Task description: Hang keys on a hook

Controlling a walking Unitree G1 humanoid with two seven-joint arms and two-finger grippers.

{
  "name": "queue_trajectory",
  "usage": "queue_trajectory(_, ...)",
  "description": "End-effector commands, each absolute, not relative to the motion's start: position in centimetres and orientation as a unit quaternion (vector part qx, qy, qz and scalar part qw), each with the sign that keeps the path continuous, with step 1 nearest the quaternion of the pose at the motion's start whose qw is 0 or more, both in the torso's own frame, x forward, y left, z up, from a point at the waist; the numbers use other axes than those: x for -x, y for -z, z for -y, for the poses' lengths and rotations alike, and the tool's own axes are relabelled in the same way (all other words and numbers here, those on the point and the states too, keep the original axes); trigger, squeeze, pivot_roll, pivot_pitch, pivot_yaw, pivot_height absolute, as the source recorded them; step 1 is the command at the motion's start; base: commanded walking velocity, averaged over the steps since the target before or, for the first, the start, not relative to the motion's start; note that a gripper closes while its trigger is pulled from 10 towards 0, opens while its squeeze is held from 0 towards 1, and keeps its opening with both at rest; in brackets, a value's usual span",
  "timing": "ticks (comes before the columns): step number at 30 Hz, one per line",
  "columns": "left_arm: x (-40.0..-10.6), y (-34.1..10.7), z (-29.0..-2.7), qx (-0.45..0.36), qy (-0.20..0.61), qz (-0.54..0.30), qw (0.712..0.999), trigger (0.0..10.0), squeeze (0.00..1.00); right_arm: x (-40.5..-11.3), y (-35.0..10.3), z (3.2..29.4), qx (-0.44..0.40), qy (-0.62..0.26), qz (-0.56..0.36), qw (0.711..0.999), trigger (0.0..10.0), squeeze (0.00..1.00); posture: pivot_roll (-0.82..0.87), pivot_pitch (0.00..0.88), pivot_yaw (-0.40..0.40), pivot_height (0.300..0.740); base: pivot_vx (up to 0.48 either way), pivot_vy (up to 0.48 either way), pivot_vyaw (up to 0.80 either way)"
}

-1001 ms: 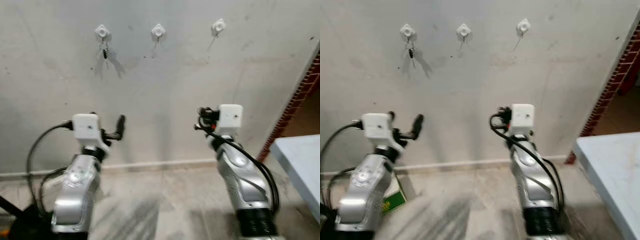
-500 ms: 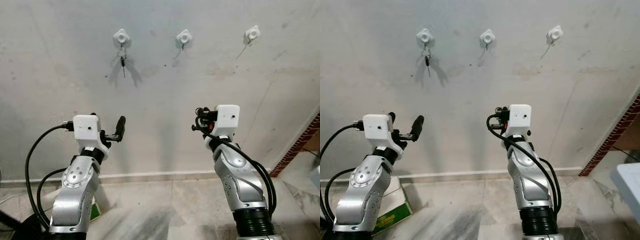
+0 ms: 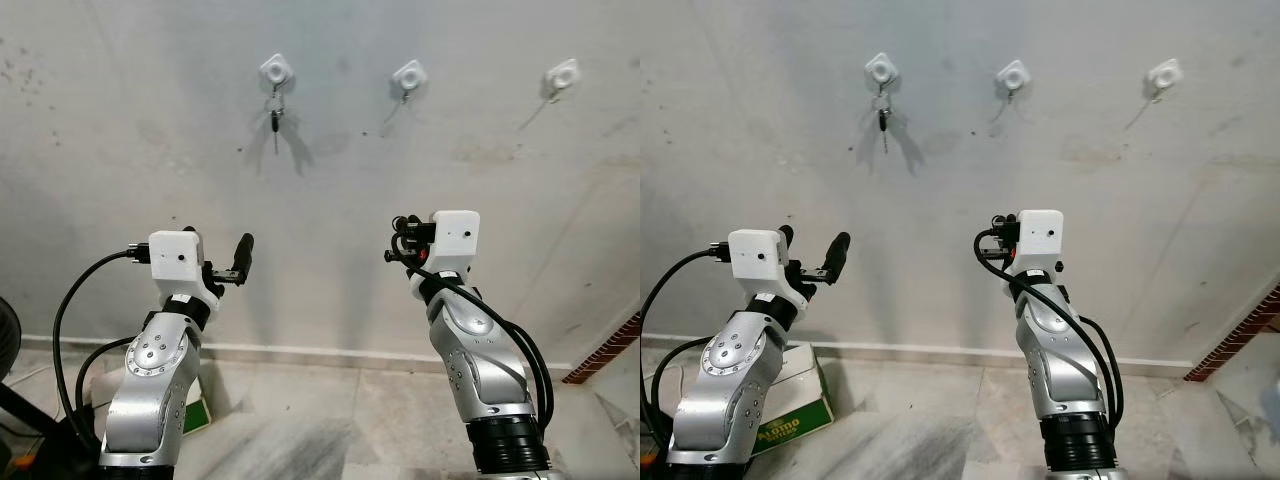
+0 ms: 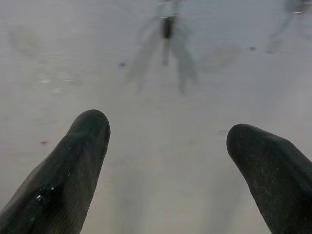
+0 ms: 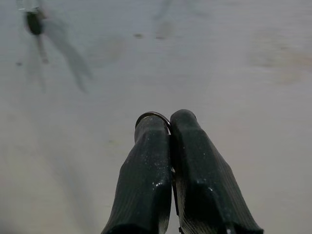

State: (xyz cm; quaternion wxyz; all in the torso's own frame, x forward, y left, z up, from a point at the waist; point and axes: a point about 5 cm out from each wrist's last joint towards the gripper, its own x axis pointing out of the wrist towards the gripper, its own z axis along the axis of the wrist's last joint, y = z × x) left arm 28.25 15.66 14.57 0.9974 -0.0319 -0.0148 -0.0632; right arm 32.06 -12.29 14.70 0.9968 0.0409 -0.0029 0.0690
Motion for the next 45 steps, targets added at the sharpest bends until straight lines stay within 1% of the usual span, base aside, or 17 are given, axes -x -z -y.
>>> queue_trajectory(1, -28.25, -14.85, -15.23, 0.032, 0.071, 0.021, 0.997, 10.0, 0.0, -32.23, -15.11, 12.94, -0.039, -0.059, 0.01, 0.997, 10.0, 0.0, 0.03, 0.0, 0.032, 0.74, 0.0, -0.431, 0.0)
queue_trajectory(8, -28.27, -14.82, -15.28, 0.032, 0.068, 0.019, 0.997, 10.0, 0.0, -32.18, -15.08, 12.81, -0.039, -0.061, 0.009, 0.997, 10.0, 0.0, 0.03, 0.0, 0.032, 0.74, 0.0, -0.397, 0.0)
queue_trajectory(17, -28.17, -14.95, -14.83, 0.033, 0.076, 0.026, 0.996, 10.0, 0.0, -32.08, -15.05, 12.73, -0.04, -0.063, 0.01, 0.997, 10.0, 0.0, 0.04, 0.0, 0.031, 0.74, 0.0, 0.0, 0.0)
queue_trajectory(37, -28.05, -15.3, -14.86, 0.046, 0.086, 0.041, 0.994, 10.0, 0.0, -31.76, -15.14, 12.69, -0.041, -0.07, 0.014, 0.997, 10.0, 0.0, 0.03, 0.0, 0.031, 0.74, 0.0, 0.0, 0.0)
queue_trajectory(45, -28.07, -15.33, -14.79, 0.048, 0.089, 0.043, 0.994, 10.0, 0.0, -31.46, -14.95, 12.79, -0.04, -0.071, 0.011, 0.997, 10.0, 0.0, 0.03, 0.0, 0.032, 0.74, 0.34, 0.0, 0.0)
